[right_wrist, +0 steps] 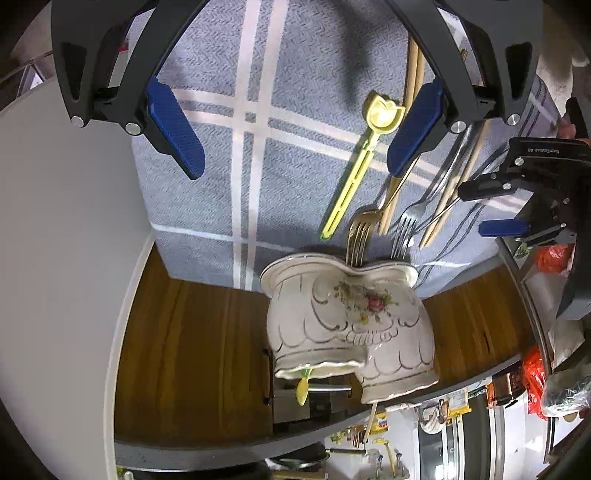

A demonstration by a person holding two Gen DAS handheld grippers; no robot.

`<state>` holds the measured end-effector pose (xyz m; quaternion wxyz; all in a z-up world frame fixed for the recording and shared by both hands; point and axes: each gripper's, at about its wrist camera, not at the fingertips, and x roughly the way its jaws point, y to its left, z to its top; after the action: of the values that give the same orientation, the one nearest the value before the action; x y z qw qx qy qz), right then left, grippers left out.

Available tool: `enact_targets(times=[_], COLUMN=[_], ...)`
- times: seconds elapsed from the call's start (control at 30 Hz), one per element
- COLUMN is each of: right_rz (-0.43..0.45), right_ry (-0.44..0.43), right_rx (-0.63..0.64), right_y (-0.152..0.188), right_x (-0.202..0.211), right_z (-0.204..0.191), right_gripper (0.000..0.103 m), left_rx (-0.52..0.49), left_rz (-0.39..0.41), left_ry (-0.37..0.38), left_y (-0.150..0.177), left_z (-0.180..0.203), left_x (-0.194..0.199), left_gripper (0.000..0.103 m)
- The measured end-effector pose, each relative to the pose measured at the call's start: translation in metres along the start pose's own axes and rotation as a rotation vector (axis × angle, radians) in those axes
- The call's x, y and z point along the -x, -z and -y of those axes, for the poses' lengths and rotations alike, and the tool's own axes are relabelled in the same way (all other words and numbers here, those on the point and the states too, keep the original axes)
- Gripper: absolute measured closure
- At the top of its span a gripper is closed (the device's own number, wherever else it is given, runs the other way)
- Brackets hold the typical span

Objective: Organize utensils
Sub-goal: 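Return both open tools over the remaining utensils on the cloth, then grasp the silver spoon with the left tool while the right tool grasps another yellow utensil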

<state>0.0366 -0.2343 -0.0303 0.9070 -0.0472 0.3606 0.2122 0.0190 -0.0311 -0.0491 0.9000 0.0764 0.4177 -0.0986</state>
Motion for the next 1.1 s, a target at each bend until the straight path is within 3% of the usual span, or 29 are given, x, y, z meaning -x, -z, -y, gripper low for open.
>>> enact_targets(times=[0.17,0.4,0.53,0.6,0.97,1.1], right_rz=[-0.034,-0.097,-0.129,-0.138,-0.196,-0.194], right_ry=[-0.020,-0.032,-0.056,-0.056,-0.096,-0.087], right_rx=[-0.003,0.017,0.019,0.026,0.011,0.026], right_y=[-0.004,-0.007,-0.007,-0.009,-0.018,-0.018], right_x=[-0.007,-0.016,-0.023,-0.025,-0.048,-0.048], right_z=[-0.004,-0.014,-0.017,-0.019,-0.025,-0.026], right_gripper=[0.008,0.043,0.054,0.062,0.071,0.089], left_rx=[-0.001,-0.001,-0.027,-0.031,-0.033,-0.041], left_rz=[-0.010,-0.018,-0.032,-0.040,-0.059,-0.079], left_ry=[0.016,0.050,0.047,0.040,0.016,0.024], left_y=[-0.005,-0.012,-0.016,-0.016,-0.023,-0.021], left_z=[0.002,0.002,0.006,0.006,-0.001,0.001], left_x=[-0.003,-0.007,-0.014,-0.017,-0.025,-0.024], left_gripper=[0.053,0.077,0.089,0.092,0.092,0.092])
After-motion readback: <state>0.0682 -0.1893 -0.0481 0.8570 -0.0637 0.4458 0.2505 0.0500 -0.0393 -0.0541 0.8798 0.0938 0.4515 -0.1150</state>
